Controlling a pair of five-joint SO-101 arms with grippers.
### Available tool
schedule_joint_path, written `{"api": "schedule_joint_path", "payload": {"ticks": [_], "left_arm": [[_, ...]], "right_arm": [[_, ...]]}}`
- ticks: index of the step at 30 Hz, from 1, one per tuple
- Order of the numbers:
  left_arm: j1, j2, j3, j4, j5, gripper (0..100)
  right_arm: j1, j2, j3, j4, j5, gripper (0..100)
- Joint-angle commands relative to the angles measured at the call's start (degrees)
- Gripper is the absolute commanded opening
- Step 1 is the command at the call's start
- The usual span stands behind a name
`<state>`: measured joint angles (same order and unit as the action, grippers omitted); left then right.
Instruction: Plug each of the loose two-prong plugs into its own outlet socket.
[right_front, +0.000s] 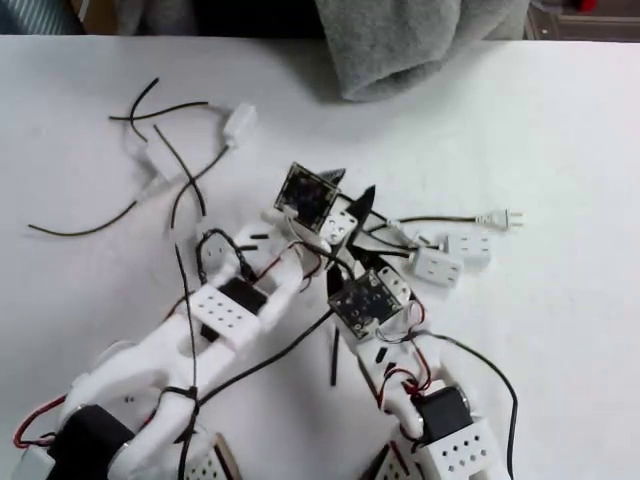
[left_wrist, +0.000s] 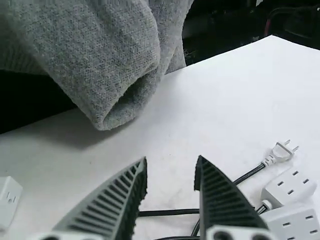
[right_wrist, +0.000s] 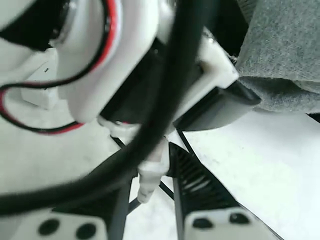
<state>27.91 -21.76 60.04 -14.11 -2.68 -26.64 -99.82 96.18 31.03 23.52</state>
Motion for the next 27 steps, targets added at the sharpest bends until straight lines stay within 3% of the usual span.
{"api": "schedule_joint_path", "payload": {"ticks": [1, 8, 13, 21, 27], "left_arm": [[-0.4, -6.6, -1.1, 1.8, 0.1, 17], [4.0, -15.9, -0.5, 11.5, -0.1, 17], [4.1, -14.5, -0.4, 15.2, -0.3, 17], [0.4, -4.6, -0.9, 14.7, -0.4, 17], [-1.5, 2.5, 0.3, 7.5, -0.4, 17]], "right_arm": [[0.6, -0.9, 0.2, -1.9, 0.0, 1.9], [0.7, -1.2, 0.6, -2.2, 0.0, 1.9], [0.7, -1.4, 0.3, -1.7, 0.0, 1.9], [0.7, -1.5, -4.7, 4.6, 0.0, 1.9], [4.4, -1.5, -7.1, 6.0, -0.1, 1.9]]}}
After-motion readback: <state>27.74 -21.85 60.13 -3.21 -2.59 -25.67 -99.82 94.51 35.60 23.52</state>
